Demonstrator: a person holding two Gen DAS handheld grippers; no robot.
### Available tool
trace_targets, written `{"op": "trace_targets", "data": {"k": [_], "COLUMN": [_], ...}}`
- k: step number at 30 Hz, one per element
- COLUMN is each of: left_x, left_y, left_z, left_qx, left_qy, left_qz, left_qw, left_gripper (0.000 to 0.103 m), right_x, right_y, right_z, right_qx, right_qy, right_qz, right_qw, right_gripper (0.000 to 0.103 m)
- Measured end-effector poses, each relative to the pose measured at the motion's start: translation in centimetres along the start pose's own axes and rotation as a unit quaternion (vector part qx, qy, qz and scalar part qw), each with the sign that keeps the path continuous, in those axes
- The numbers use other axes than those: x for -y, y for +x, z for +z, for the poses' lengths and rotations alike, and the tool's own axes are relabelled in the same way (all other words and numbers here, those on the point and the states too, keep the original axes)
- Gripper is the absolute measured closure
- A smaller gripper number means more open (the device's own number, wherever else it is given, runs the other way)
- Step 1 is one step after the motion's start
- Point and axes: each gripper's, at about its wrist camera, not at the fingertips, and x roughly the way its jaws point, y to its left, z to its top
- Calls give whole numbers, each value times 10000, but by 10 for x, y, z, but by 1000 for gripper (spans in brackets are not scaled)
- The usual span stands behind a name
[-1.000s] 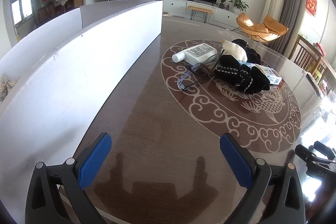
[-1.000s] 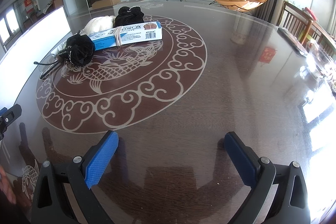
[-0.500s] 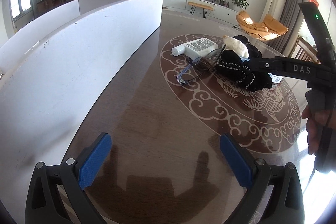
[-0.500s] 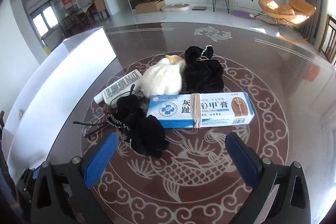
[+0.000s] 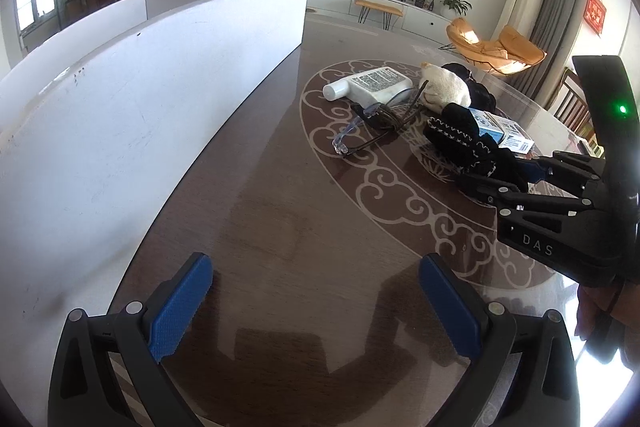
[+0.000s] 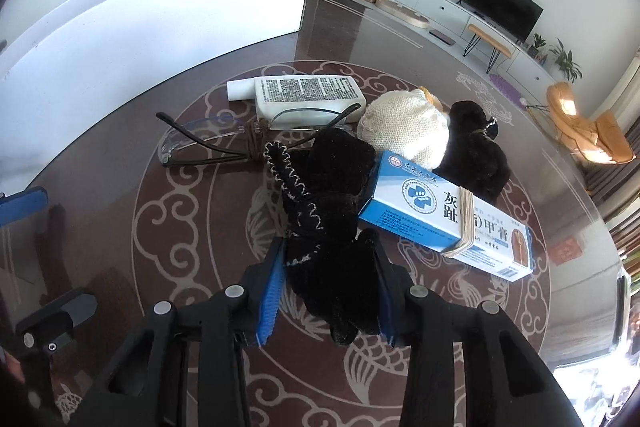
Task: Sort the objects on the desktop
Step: 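Lift the black knitted glove off the pile with the right tool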
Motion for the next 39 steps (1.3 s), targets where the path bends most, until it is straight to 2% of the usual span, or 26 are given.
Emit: {"op": "trace_targets", "data": {"k": [6, 10, 17, 22, 28, 35, 39], "left_x": [-1, 1, -1, -2, 0, 1, 3], "left_y": [0, 0, -3, -4, -1, 1, 2], "left_z": [-1, -1, -1, -2, -2, -2, -2], "left_qx": [-35, -25, 74, 45, -9, -71, -81], "left_qy": [-37, 27, -23, -50, -7, 38, 70], "left_qz": [-9, 8, -18, -50, -80, -95, -96], "left_qw": [10000, 10000, 10000, 10000, 10000, 9999, 9999], "left_gripper": [0, 0, 0, 0, 0, 0, 0], "right_x": [2, 1, -2, -19, -9, 22, 33], "right_y": [-29, -49, -58, -60, -76, -91, -97], "right_z": [-50, -82, -89, -82, -99, -143, -157], "right_qx": [101, 129, 246, 274, 353, 272, 286], "right_qy": [380, 711, 1438, 1388, 1396, 1414, 1452], "right_qz": [19, 230, 468, 621, 347, -343, -543], "right_qw": [9992, 9971, 9882, 9880, 9890, 9890, 9875], "right_gripper": [62, 62, 62, 62, 62, 62, 62]}}
